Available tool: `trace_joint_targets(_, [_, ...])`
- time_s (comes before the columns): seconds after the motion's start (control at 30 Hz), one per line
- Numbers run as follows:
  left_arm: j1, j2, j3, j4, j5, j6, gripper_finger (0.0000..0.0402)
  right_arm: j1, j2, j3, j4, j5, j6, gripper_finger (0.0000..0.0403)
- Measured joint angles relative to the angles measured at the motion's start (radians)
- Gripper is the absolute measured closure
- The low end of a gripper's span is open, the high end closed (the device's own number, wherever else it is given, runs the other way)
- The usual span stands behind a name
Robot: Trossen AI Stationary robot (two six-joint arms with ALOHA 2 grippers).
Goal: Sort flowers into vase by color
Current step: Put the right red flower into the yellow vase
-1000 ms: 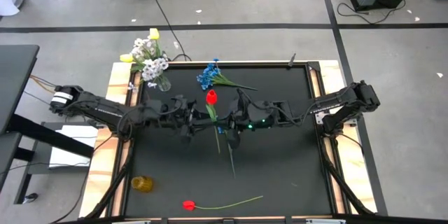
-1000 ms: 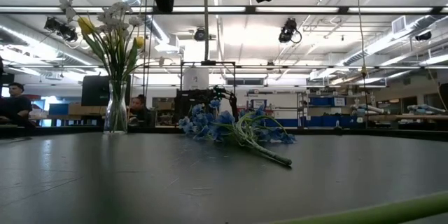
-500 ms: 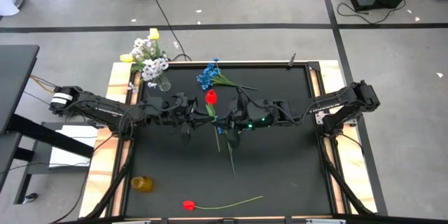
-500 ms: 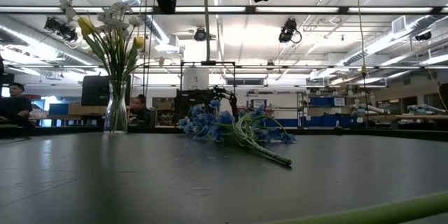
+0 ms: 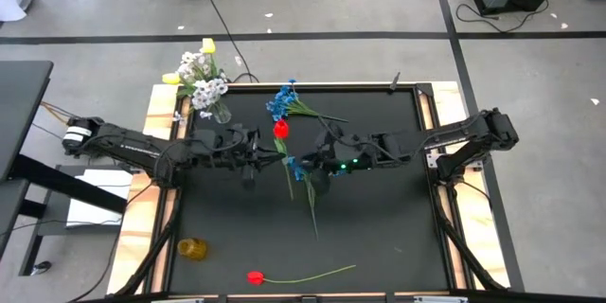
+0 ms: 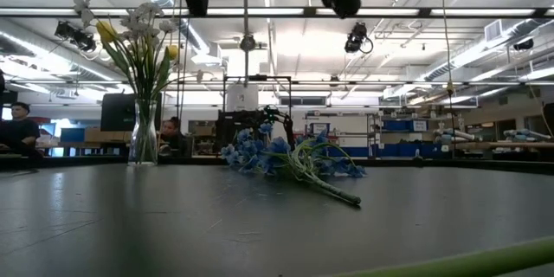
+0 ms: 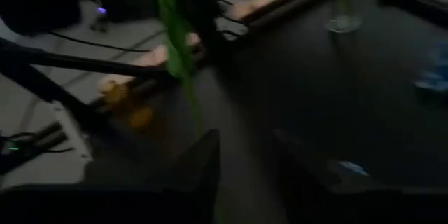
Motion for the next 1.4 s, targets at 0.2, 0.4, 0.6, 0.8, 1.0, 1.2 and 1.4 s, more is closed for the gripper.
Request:
trace_joint_targets(0.2, [0.0,-0.122,0.0,-0.159,-0.063,0.062,0.0396,0.012,-0.123,0.0,-0.179,0.127,-0.017,0.0247])
trace_joint_targets(0.4, [-0.008,-0.224,0.0,-0.306,-0.209,0.114,0.0397,0.003,-0.347,-0.096,-0.227,0.192,-0.068,0.0271])
trace_joint_targets(0.6, [-0.008,-0.243,0.0,-0.3,-0.22,0.177,0.0396,0.001,-0.613,-0.269,-0.2,0.162,-0.095,0.0354])
trace_joint_targets(0.8, [-0.006,-0.242,0.0,-0.301,-0.22,0.189,0.0392,0.039,-0.845,-0.416,-0.081,0.145,-0.163,0.0389])
trace_joint_targets(1.0, [0.018,-0.242,0.0,-0.291,-0.242,0.203,0.0391,0.052,-1.004,-0.518,0.028,0.128,-0.257,0.0395])
trace_joint_targets(1.2, [0.051,-0.242,0.0,-0.275,-0.245,0.203,0.0393,0.052,-1.071,-0.519,0.043,0.086,-0.359,0.0393])
trace_joint_targets(1.4, [0.062,-0.242,0.0,-0.276,-0.246,0.203,0.0393,0.052,-1.076,-0.519,-0.011,0.084,-0.384,0.0386])
